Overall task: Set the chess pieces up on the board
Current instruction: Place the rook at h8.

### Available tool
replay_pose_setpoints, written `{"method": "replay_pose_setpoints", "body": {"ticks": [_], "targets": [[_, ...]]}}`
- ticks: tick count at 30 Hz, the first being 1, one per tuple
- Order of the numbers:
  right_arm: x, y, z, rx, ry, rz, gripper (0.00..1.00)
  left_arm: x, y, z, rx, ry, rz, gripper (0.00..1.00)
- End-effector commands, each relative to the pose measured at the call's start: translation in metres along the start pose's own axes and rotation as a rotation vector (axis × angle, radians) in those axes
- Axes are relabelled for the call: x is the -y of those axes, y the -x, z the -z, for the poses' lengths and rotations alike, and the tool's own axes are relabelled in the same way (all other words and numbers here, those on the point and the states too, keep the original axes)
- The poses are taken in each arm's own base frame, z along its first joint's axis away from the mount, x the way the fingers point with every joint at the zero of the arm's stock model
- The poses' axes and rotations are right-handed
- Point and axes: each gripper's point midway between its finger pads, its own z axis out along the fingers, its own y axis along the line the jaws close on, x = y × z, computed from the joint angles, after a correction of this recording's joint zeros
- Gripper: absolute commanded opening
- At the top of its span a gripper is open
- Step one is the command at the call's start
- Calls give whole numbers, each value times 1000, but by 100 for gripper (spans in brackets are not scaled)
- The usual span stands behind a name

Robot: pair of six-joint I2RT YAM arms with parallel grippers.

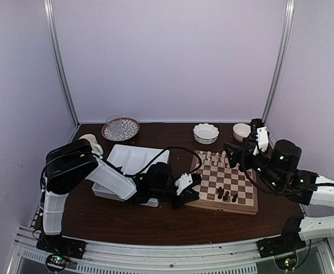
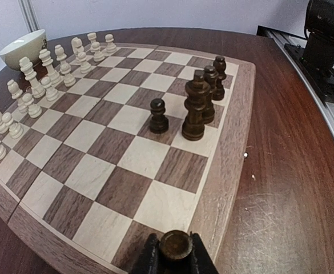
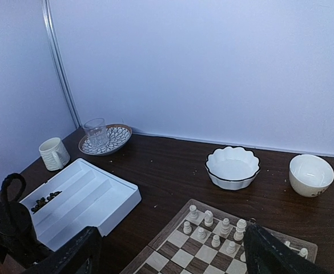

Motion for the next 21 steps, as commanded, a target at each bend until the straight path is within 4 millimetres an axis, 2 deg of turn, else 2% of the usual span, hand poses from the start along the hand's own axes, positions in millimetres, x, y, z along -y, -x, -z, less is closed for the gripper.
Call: {"method": "replay_pose_setpoints", "body": {"ticks": [1, 4, 7, 9, 11, 15, 17, 21], "targets": [[3, 1, -1, 8, -13, -1, 90, -9, -1, -5, -6, 35, 35, 7], [1, -1, -4, -2, -8, 2, 90, -14, -2, -6, -16, 65, 48, 14], [-3, -4, -8, -23, 3, 13, 90, -16, -1, -4, -8, 79, 45, 25], [-5, -7, -13, -58, 1, 22, 93, -16, 1, 0, 10, 88, 38, 37], [-6, -8, -16, -82, -5, 28, 98, -16, 8, 5, 32, 92, 31, 42], [5, -7, -18, -119, -90, -28, 100, -14, 22, 18, 45, 98, 12, 46], [12, -3, -19, -161, -156, -59, 100, -12, 32, 29, 65, 106, -2, 48], [11, -7, -18, -288, -194, -68, 99, -10, 48, 57, 101, 143, -19, 49]]}}
